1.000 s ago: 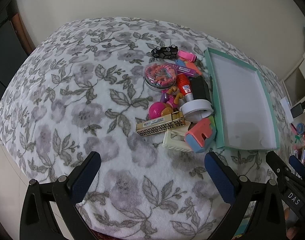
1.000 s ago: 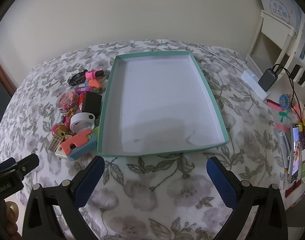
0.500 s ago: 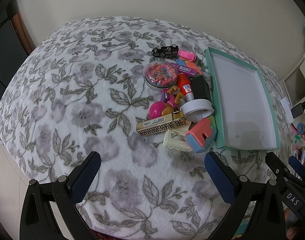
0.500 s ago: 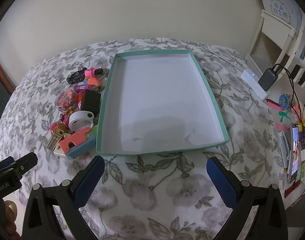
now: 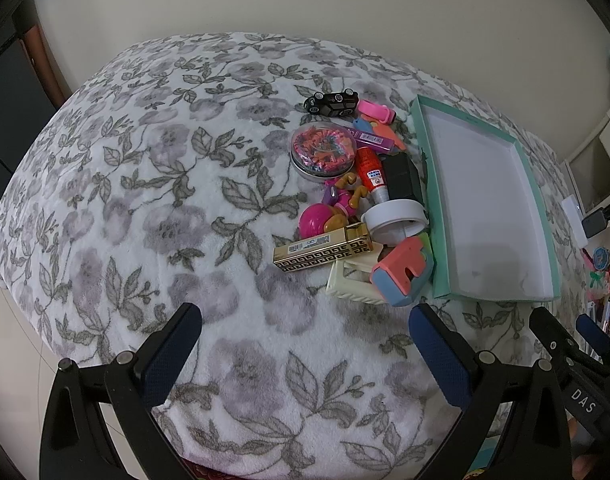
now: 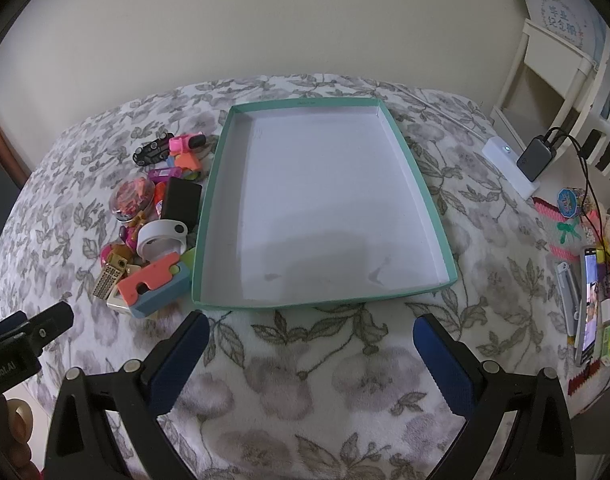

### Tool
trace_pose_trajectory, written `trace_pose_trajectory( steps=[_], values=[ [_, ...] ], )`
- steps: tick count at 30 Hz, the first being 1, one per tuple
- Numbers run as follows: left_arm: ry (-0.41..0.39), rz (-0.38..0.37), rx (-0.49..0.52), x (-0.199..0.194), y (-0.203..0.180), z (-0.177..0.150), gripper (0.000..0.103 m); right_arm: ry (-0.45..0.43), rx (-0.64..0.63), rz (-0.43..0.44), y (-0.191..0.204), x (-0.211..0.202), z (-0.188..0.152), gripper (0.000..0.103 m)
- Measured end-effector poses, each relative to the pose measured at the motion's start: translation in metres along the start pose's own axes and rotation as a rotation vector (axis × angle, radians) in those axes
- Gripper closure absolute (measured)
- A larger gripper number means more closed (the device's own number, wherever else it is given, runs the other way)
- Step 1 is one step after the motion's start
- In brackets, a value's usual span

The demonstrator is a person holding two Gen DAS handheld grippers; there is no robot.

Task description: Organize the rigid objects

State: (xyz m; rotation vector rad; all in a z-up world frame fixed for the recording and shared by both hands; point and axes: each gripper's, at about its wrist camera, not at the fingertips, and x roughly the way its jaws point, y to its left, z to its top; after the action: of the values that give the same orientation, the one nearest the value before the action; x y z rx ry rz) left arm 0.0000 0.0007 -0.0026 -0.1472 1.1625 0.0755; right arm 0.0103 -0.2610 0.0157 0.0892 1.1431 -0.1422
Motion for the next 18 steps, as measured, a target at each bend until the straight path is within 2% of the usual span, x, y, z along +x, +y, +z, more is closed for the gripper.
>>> trace_pose_trajectory(
  steps=[6,13,15,18],
  values=[
    [0.004,0.004,-0.001,0.001,0.001,0.000,0.000,0.003,-0.004,0.002,0.001,0.000,-0.002,0.000],
    [-0.002,0.075,-0.030,0.008,0.003,0.023,0.000,0.015,0.004,0.072,0.016,0.000,0.017,0.000],
    [0.013,0.094,-0.052,0.015,0.007,0.031,0.000,0.017,-0.011,0.095,0.025,0.001,0.024,0.000],
    [0.048,0.081,-0.108,0.027,0.017,0.040,0.000,0.022,-0.049,0.117,0.042,0.005,0.033,0.000]
  ],
)
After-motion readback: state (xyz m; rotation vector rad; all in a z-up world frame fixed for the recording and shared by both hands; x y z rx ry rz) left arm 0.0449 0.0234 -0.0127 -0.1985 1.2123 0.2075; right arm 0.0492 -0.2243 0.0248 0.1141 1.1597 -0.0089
